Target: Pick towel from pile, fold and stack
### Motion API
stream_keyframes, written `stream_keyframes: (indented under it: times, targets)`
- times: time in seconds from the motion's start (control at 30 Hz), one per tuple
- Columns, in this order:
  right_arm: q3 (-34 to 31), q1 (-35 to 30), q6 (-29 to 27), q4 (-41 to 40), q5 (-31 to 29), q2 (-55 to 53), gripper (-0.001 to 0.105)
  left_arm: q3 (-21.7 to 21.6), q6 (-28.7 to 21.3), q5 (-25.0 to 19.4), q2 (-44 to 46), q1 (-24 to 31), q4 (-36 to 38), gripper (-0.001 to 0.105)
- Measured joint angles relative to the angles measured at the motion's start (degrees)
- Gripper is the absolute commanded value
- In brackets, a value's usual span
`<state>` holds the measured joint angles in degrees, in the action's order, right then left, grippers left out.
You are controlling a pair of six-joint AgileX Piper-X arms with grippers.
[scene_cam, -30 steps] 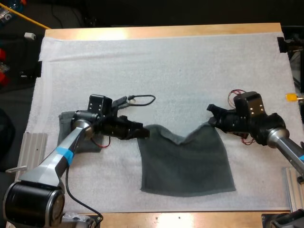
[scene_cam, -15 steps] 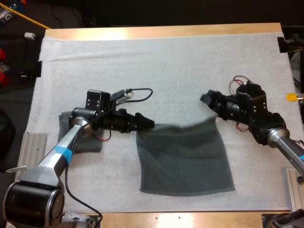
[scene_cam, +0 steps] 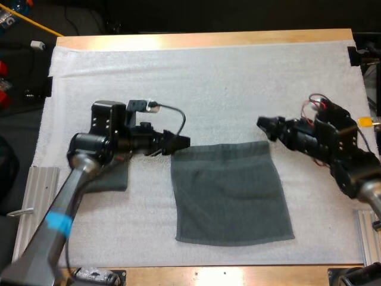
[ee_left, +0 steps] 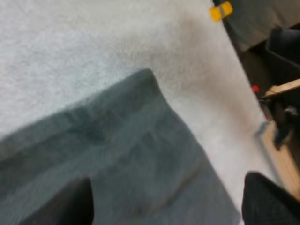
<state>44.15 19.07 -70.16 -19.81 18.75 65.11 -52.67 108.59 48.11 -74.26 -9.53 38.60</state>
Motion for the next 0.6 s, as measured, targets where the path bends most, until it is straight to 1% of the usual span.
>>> stream_keyframes:
  times: [0.17,0.3,0.37,0.47,0.6]
  targets:
    - [0.0,0.0,-5.96,-11.62,-0.61,-7.07,0.066,0.0,-5.16,-7.2,7.95,-0.93,10.18,0.064]
    - [0.0,0.0,-8.73,-20.22,-1.51,-13.03,0.066,0.0,-7.04,-13.6,13.58,-3.77,16.1,0.064]
    - [0.0,0.0,-8.8,-24.7,-1.9,-15.71,0.066,0.0,-7.16,-15.67,16.2,-5.93,18.39,0.064]
    - [0.0,0.0,-8.91,-30.47,-1.92,-19.5,0.066,0.0,-7.12,-17.44,19.2,-9.64,20.91,0.064]
    - [0.0,0.0,-9.08,-37.13,-1.92,-23.59,0.066,0.0,-7.03,-22.39,21.91,-14.83,25.46,0.064]
